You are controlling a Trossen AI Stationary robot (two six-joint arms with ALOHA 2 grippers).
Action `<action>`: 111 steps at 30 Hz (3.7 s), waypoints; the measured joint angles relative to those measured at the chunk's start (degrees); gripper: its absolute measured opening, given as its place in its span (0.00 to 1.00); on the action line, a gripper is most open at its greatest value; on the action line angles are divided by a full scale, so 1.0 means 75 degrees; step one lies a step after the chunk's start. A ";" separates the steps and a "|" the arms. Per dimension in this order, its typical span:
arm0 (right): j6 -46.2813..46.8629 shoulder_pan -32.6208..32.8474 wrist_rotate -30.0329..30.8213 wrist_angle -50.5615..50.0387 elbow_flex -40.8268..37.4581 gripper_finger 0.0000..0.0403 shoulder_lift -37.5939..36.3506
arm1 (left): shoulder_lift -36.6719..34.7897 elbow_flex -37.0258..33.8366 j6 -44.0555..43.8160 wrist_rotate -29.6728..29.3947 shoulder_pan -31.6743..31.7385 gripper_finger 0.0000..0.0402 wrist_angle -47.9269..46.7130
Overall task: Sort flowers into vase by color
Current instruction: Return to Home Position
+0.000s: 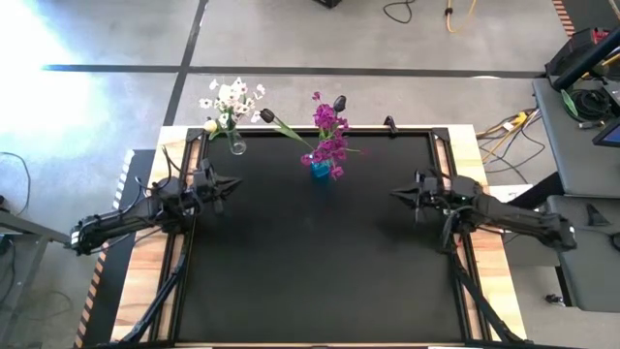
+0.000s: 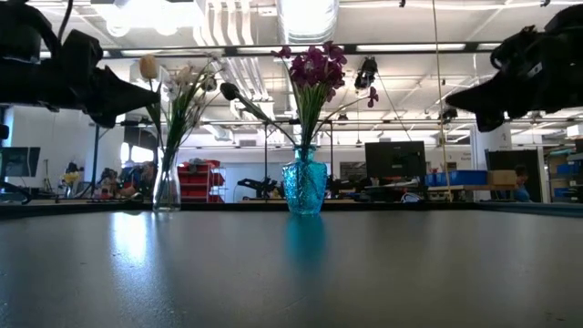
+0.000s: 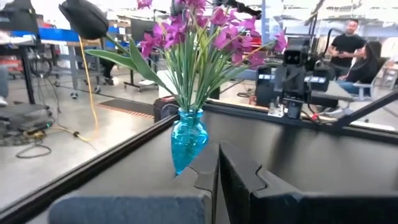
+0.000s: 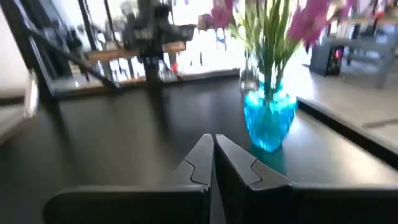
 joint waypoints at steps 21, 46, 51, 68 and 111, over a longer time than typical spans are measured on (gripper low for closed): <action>0.1566 -0.0060 0.2031 -0.1213 0.0388 0.02 -0.0512 | 0.0930 0.0015 0.0203 -0.0775 0.0087 0.00 0.0077; 0.1659 -0.0060 0.2037 -0.1263 0.0443 0.02 -0.0503 | 0.1821 0.0015 0.0198 -0.0778 0.0087 0.00 0.0132; 0.1659 -0.0060 0.2037 -0.1254 0.0443 0.02 -0.0503 | 0.1883 0.0015 0.0198 -0.0778 0.0087 0.00 0.0138; 0.1659 -0.0060 0.2037 -0.1254 0.0443 0.02 -0.0503 | 0.1967 0.0015 0.0198 -0.0778 0.0088 0.00 0.0147; 0.1659 -0.0058 0.2040 -0.1254 0.0446 0.02 -0.0501 | 0.1967 0.0015 0.0195 -0.0775 0.0090 0.00 0.0150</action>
